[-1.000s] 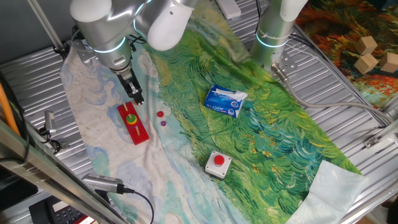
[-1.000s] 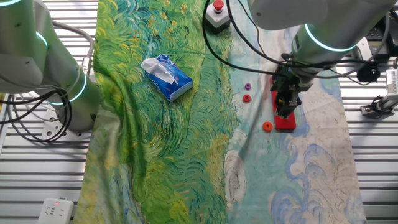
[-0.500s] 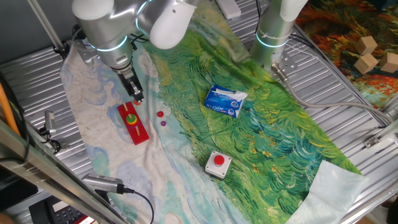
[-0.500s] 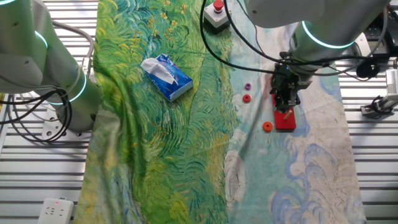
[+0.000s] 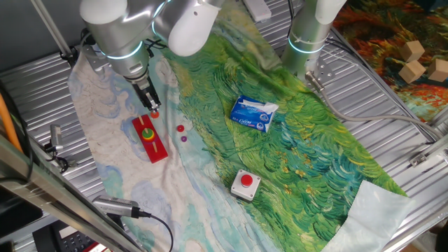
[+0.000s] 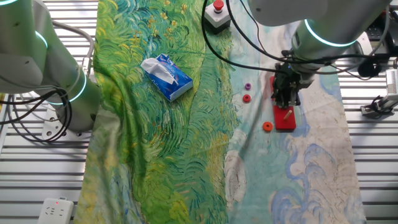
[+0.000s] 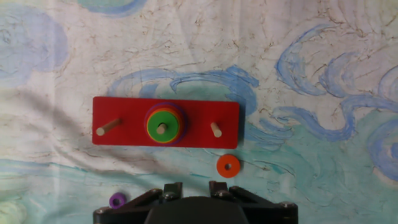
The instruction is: Take out one Hanoi block and throw it aside
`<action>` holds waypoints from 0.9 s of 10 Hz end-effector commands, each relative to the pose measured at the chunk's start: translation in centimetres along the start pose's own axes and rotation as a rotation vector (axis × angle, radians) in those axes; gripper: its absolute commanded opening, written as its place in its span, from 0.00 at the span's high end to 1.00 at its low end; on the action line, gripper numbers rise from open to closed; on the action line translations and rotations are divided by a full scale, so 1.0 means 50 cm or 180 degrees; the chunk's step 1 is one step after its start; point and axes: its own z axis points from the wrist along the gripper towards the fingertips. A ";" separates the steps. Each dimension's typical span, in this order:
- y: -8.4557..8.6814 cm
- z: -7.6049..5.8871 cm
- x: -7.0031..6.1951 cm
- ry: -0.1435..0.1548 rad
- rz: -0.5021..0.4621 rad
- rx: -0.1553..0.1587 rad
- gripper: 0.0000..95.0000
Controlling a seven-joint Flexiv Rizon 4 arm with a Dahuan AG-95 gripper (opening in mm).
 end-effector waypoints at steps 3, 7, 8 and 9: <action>0.001 0.000 -0.001 0.0011 0.0110 -0.0004 1.00; 0.001 0.000 0.001 0.0012 0.0101 -0.0008 1.00; 0.002 -0.002 0.002 0.0003 0.0098 -0.0009 1.00; 0.003 -0.005 0.004 0.0005 0.0096 -0.0009 1.00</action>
